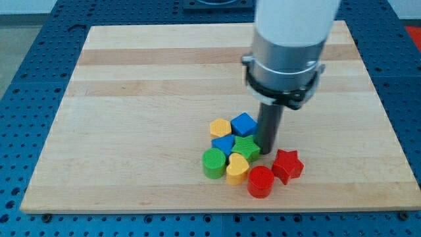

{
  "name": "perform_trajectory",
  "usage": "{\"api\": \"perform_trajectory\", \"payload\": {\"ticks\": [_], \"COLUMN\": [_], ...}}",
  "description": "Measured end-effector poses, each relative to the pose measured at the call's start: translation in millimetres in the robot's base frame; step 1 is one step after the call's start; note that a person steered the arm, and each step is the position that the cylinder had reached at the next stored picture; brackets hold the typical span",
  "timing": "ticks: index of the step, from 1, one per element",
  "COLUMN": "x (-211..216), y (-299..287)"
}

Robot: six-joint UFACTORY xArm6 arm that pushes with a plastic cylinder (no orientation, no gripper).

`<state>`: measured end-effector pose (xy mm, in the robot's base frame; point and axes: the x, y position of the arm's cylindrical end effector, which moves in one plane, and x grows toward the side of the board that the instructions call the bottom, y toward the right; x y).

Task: Nudge red circle down a bit

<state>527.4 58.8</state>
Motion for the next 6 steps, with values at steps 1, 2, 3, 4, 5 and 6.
{"api": "perform_trajectory", "payload": {"ticks": [1,2,3,4,5,6], "x": [0.0,0.0,0.2,3.1,17.2,44.0], "y": [-34.7,-61.6,-53.7,-22.3,-13.1,-31.4]}}
